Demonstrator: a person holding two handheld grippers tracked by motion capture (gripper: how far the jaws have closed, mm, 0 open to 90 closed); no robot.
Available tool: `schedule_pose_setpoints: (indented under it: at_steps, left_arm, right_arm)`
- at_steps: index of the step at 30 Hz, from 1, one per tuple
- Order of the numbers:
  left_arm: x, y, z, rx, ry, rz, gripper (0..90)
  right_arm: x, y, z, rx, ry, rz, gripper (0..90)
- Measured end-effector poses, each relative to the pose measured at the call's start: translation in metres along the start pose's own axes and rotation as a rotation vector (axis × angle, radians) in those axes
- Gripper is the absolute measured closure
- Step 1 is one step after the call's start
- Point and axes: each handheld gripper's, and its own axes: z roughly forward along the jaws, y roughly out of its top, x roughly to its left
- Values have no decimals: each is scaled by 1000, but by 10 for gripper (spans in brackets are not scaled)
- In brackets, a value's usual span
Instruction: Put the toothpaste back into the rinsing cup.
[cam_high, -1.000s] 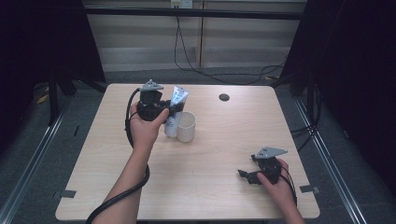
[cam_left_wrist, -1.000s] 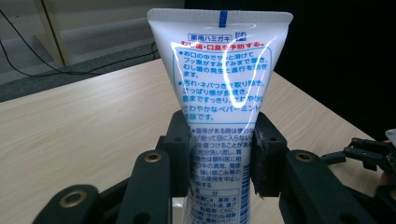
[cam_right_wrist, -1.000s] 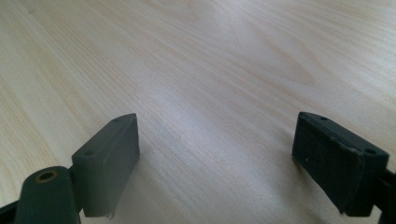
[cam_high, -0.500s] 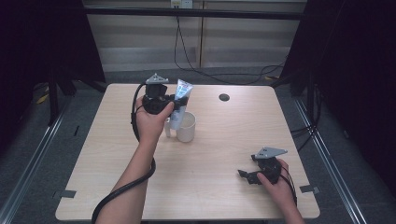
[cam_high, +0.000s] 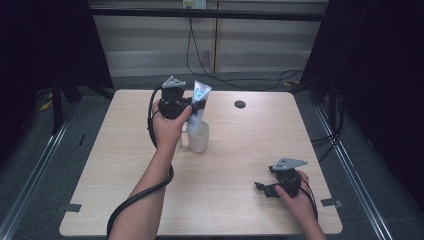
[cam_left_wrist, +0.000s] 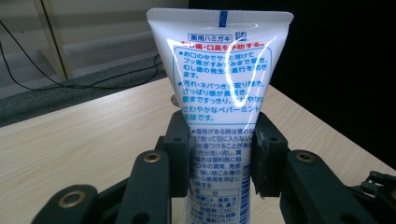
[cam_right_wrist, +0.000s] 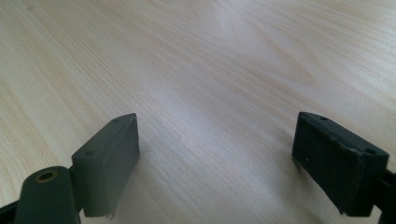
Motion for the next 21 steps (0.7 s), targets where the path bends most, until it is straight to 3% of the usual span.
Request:
schedule_pose_setpoints:
  at_steps: [18,21]
  left_arm:
    - [11,-13,26,12,33,-16,649]
    - [11,-14,29,23,40,1,649]
  right_arm:
    - [0,0,0,-1,2,1,145]
    - [0,0,0,-3,5,0,145]
